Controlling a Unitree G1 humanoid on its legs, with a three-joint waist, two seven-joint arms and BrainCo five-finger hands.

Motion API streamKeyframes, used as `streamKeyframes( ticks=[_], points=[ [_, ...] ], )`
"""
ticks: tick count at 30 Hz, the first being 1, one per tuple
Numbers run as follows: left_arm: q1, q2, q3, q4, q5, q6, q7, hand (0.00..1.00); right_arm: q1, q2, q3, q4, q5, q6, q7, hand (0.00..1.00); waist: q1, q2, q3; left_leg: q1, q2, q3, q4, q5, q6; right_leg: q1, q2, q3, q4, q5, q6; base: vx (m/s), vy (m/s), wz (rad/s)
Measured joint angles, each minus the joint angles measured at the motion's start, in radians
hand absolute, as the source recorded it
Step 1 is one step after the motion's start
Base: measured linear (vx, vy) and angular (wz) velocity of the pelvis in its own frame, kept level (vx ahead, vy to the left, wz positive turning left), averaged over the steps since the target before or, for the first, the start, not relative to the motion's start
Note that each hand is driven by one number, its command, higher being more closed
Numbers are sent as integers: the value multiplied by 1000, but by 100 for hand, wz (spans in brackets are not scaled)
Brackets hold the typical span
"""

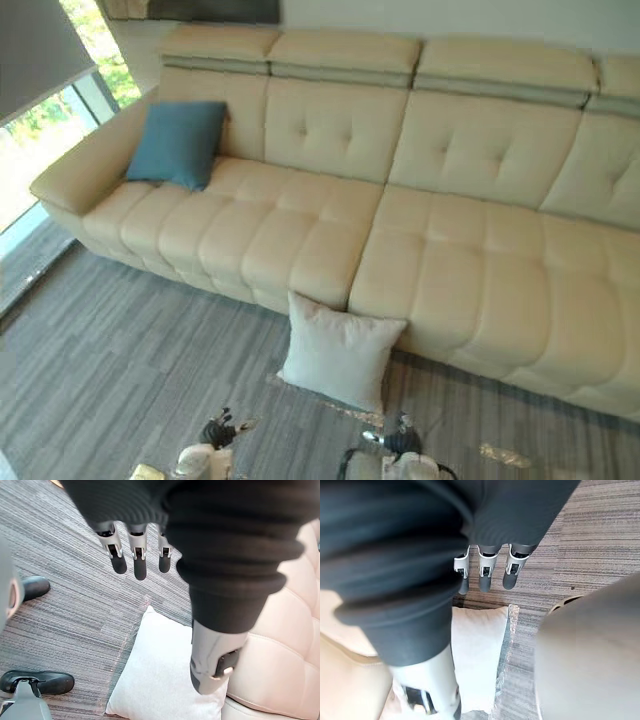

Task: Pick up cushions and gather them together orderly.

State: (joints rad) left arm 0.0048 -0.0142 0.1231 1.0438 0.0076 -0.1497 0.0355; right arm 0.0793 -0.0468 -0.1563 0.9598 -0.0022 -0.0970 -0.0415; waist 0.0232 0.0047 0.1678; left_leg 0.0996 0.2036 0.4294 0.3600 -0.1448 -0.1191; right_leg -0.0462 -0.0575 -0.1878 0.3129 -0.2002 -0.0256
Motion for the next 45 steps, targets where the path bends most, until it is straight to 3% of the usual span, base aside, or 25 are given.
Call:
streamKeyframes(
  ticks=[1,2,4,6,7,8,9,10,11,14,17,20,27,35,40,41,45],
  points=[
    [0,0,4,-10,0,0,0,0,4,1,3,-4,0,0,0,0,1,-3,2,-28,20,-12,74,-1,0,15,4,0,-8,0,-1,63,-212,-12],
    [7,-3,17,-35,0,0,1,0,9,2,4,-4,0,-1,-1,0,14,0,1,-117,81,-58,298,-9,1,47,27,12,-24,-8,-15,22,-117,-45],
    [15,-13,18,-56,0,-1,1,0,10,0,2,-4,1,1,-7,0,18,8,3,-168,110,-98,399,-35,24,68,53,49,-22,-29,-19,46,-12,-65],
    [15,-13,25,-62,-1,-1,0,0,12,2,2,-5,2,4,-9,0,24,6,3,-181,91,-114,351,-70,32,77,60,89,-22,-41,-23,80,70,-71],
    [15,-17,38,-62,-1,-3,0,0,12,5,0,-8,3,4,-11,0,29,2,2,-181,55,-132,256,-87,35,79,56,131,-22,-43,-16,133,171,-91],
    [14,-22,44,-62,-1,-8,1,0,12,5,0,-9,3,4,-12,0,30,2,2,-182,6,-195,131,-86,35,79,50,170,-19,-40,-14,158,203,-88],
    [13,-22,44,-62,-1,-10,1,0,12,5,0,-9,3,4,-12,0,30,1,2,-182,-5,-212,100,-85,36,80,49,178,-17,-42,-11,223,280,-79],
    [11,-24,44,-61,-2,-13,1,0,12,4,0,-9,4,4,-13,0,33,4,-1,-172,-44,-287,-34,-56,35,63,42,210,6,-52,18,190,257,-71],
    [10,-25,45,-52,-1,-14,2,0,17,7,1,0,5,9,-16,0,34,-4,-12,-148,-76,-291,-69,3,16,59,32,248,23,-64,45,195,247,-65],
    [9,-14,47,-30,1,-13,2,0,38,31,0,-1,3,7,-15,0,32,-38,-49,-120,-111,-225,-116,-4,35,83,-12,285,-63,-38,79,227,227,-41],
    [6,-7,45,-5,10,-12,1,0,45,46,-8,3,4,7,-15,0,30,-56,-65,-70,-141,-190,-186,4,47,110,-35,309,-106,-20,94,218,154,-34],
    [6,-10,43,9,10,-13,1,0,47,46,-28,14,5,6,-15,0,29,-50,-72,-23,-147,-188,-222,6,50,146,-39,305,-130,-12,91,128,46,-8],
    [21,-38,51,10,9,-12,5,0,48,32,-69,39,27,6,-19,0,29,-10,-94,10,-137,-199,-281,31,49,153,-18,281,-136,-9,85,33,-50,3],
    [22,-42,88,7,10,-13,8,0,48,32,-89,39,45,6,-20,0,26,-10,-87,27,-133,-233,-358,90,37,151,-8,255,-145,1,70,-63,-47,9],
    [24,-41,97,4,9,-12,9,0,48,36,-98,36,46,5,-22,0,25,-10,-84,42,-146,-235,-406,126,47,145,-16,253,-153,3,73,-127,-17,0],
    [41,-30,126,-32,9,-12,11,0,43,46,-115,38,46,5,-39,0,23,-36,-70,57,-177,-262,-445,149,56,151,-38,251,-163,3,89,-57,-4,1],
    [41,-30,126,-32,9,-12,11,0,43,46,-115,38,46,5,-39,0,23,-36,-70,57,-177,-263,-445,149,56,151,-38,250,-163,3,89,0,0,0]
  ],
)
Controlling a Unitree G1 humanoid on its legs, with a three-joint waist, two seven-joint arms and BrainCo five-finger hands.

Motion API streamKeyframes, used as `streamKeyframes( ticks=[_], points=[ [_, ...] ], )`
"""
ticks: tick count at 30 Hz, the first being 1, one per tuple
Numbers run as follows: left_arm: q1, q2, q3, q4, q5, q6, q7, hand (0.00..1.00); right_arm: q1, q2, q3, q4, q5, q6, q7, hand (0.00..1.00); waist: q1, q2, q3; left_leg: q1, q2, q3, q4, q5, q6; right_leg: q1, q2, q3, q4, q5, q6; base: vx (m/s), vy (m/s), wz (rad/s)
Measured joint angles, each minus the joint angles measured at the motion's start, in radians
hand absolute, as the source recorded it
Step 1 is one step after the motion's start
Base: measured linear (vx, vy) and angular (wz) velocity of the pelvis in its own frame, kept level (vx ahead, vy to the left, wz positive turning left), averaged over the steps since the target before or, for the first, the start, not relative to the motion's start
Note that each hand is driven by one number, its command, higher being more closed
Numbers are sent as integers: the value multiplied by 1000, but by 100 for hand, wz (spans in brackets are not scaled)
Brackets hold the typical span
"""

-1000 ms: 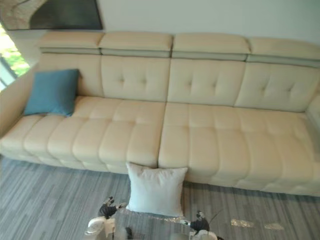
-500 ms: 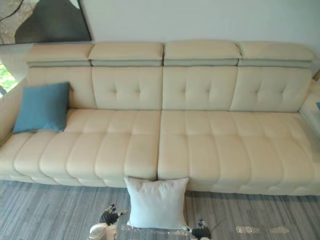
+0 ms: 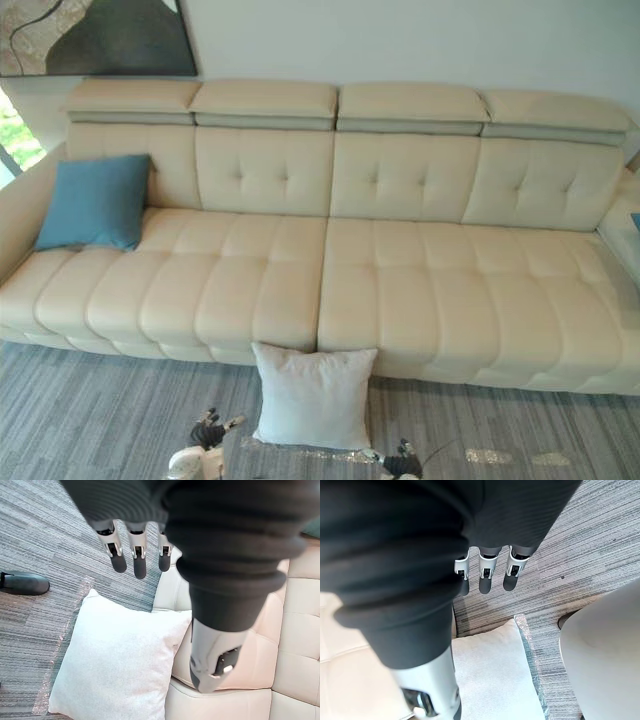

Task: Pick up cushions and gather them together orderly.

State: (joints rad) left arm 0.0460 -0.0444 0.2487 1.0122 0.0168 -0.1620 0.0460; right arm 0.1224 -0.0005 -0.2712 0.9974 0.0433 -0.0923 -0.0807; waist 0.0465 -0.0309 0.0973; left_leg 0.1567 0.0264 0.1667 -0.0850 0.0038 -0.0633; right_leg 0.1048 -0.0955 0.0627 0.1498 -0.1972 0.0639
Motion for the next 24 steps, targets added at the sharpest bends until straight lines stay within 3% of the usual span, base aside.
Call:
streamKeyframes(
  ticks=[12,16,19,24],
  points=[
    [-4,33,9,1,2,20,35,0,-27,0,19,-6,2,3,-8,0,-8,-3,-4,-56,24,61,-16,-3,-7,-79,11,9,-3,0,1,22,-19,-9],
    [-8,66,-1,-1,2,21,54,0,-47,-3,67,-163,4,1,-23,0,-7,-3,29,-76,36,117,-6,-15,-18,-135,23,33,43,1,1,91,-37,-38],
    [-41,83,-24,-34,0,18,72,0,-90,-14,89,-285,-1,-24,-45,0,-6,-7,69,-161,55,152,99,-51,-12,-224,28,33,125,0,1,25,-67,-23],
    [-94,91,-65,-120,-5,3,90,0,-136,-36,143,-447,-3,-58,-70,0,0,13,100,-370,128,155,406,-158,-3,-381,55,27,281,-1,1,-27,-62,-15]
  ],
)
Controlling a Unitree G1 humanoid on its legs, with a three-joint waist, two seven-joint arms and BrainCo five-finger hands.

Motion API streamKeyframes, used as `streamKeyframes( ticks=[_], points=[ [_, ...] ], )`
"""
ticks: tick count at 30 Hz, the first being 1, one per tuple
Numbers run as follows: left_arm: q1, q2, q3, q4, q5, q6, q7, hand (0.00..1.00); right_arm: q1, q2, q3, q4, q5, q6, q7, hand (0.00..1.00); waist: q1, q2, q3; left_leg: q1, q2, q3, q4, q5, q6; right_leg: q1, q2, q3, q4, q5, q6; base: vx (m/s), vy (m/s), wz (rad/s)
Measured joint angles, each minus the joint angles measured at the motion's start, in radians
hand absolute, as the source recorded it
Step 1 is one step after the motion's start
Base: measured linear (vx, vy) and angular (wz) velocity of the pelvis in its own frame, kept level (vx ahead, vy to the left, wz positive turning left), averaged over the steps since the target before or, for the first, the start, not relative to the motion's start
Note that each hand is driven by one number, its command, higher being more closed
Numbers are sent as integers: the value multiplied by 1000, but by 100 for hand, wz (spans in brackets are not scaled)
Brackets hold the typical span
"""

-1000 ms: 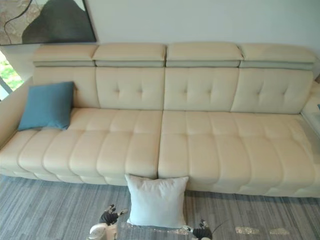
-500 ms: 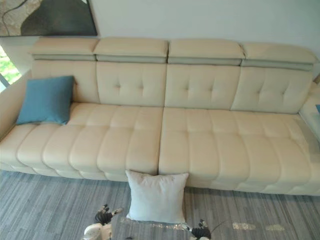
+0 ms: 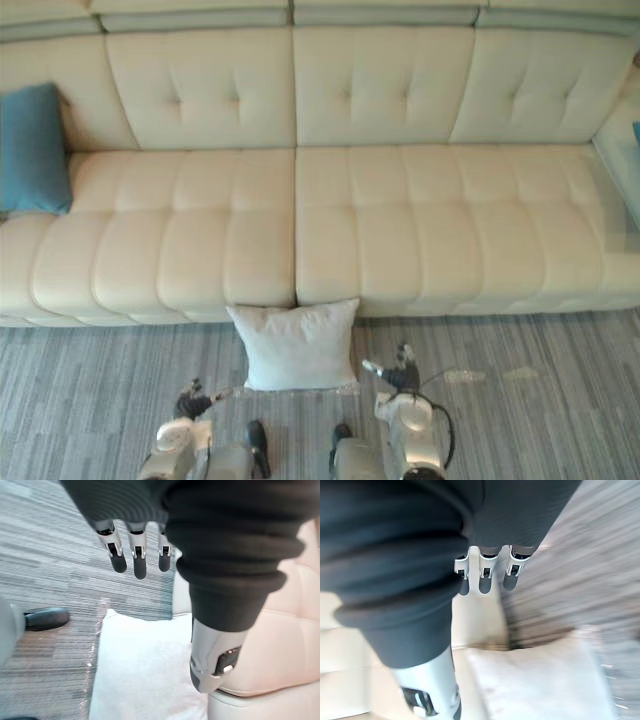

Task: Pick up cushions and gather them together orderly.

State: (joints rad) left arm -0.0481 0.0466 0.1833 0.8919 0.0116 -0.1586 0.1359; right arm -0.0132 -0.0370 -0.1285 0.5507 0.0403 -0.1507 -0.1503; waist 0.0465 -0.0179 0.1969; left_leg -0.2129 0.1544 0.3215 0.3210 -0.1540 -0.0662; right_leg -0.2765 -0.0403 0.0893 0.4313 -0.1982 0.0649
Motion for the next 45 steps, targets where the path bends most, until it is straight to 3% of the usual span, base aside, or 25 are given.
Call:
streamKeyframes(
  ticks=[7,13,16,23,27,37,45],
  points=[
    [-80,9,-25,-87,-35,-6,21,0,-84,-7,49,-105,-1,-9,-42,0,3,7,70,-184,62,-1,269,-98,9,-179,18,-5,226,-71,-12,-91,-20,-6],
    [-161,29,-23,-124,-88,-5,41,0,-195,-12,76,-101,2,-10,-58,0,3,11,110,-381,112,-29,509,-203,8,-346,26,-27,416,-190,-40,-212,-2,3],
    [-227,61,2,-125,-111,-4,47,0,-280,-20,93,-91,9,-9,-58,0,1,13,132,-526,139,-47,600,-218,19,-488,41,-28,494,-191,-41,-276,-7,-9],
    [-424,191,57,-165,-172,-3,60,0,-534,-84,91,37,47,-6,-59,0,2,12,202,-807,154,-93,712,-180,39,-748,43,-52,602,-156,-49,-174,-13,8],
    [-596,279,73,-173,-213,-8,65,0,-718,-148,23,138,71,0,-65,0,6,9,256,-962,146,-124,742,-149,50,-883,36,-72,639,-144,-45,-79,-3,17],
    [-820,342,58,-165,-362,-37,60,0,-960,-324,-69,274,137,28,-99,0,10,11,312,-1200,97,-170,734,-90,56,-1101,-12,-116,678,-139,-45,-30,6,21],
    [-929,342,-39,-152,-368,-44,79,0,-1120,-329,-18,300,179,35,-143,0,15,13,320,-1280,70,-170,691,-53,52,-1189,-36,-123,673,-132,-58,-11,24,15]
  ],
)
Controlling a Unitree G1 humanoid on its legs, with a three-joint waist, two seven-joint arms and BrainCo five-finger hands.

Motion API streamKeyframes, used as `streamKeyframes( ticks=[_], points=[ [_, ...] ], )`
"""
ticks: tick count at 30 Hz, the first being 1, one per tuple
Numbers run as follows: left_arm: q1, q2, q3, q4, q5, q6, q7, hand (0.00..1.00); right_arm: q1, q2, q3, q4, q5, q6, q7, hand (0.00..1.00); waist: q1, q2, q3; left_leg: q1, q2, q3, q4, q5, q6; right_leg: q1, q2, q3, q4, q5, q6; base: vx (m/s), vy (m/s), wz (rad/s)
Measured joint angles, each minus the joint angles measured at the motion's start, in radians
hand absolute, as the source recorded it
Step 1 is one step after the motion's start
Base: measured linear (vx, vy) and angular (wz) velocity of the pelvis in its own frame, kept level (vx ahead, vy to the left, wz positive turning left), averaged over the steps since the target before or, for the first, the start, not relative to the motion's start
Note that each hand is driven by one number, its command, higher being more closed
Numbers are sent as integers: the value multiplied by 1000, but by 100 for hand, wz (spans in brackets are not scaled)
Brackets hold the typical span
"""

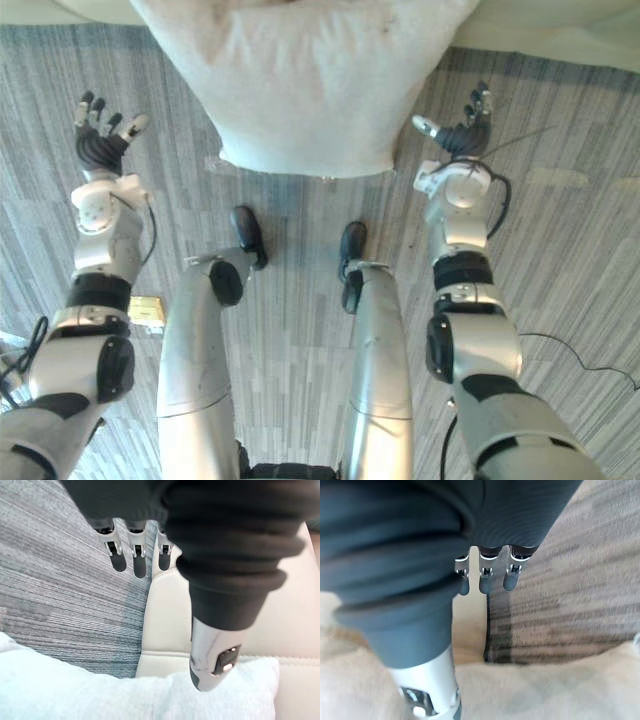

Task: Pick up cushions and gather them together orderly.

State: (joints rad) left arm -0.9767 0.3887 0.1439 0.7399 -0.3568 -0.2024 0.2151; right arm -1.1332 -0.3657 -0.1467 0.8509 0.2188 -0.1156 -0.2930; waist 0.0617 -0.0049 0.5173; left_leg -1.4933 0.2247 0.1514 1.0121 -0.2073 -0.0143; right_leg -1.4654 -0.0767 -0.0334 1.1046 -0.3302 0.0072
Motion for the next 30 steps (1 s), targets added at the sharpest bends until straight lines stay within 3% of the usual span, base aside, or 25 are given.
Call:
streamKeyframes(
  ticks=[7,8,9,13,20,23,30],
  points=[
    [-129,-31,-191,-36,2,-12,25,0,-102,25,85,0,21,0,-42,0,6,0,0,-43,-11,-12,-23,18,-5,-39,-10,-17,-6,5,-7,-1,23,10],
    [-144,-41,-216,-44,5,-14,27,0,-107,26,93,0,23,0,-44,100,6,1,0,-43,-12,-12,-26,20,-6,-39,-10,-17,-8,5,-7,26,31,7],
    [-167,-59,-238,-44,8,-15,36,100,-113,32,104,0,26,0,-49,100,5,1,0,-42,-15,-12,-32,24,-7,-39,-10,-17,-11,5,-7,19,24,5],
    [-188,-111,-260,-43,11,-11,107,100,-118,62,121,-2,60,-1,-79,100,2,1,0,-34,-19,-15,-55,44,-16,-39,-9,-18,-14,9,-15,6,12,9],
    [-148,-101,-260,-52,-1,-10,157,100,-102,79,185,-14,68,4,-103,100,-5,1,-1,33,-9,-35,-83,63,-29,38,7,-40,-48,24,-36,5,2,-3],
    [-77,-110,-260,-120,-1,-11,170,100,-14,92,187,-127,69,6,-111,100,-5,0,-2,102,-5,-34,-95,65,-32,108,12,-44,-69,29,-33,37,6,-7],
    [203,-179,-271,-354,-1,-41,173,100,322,176,180,-488,59,-12,-140,100,-21,-4,-30,411,-7,-16,-243,75,-46,411,26,-49,-218,44,-33,11,-9,-4]
  ],
)
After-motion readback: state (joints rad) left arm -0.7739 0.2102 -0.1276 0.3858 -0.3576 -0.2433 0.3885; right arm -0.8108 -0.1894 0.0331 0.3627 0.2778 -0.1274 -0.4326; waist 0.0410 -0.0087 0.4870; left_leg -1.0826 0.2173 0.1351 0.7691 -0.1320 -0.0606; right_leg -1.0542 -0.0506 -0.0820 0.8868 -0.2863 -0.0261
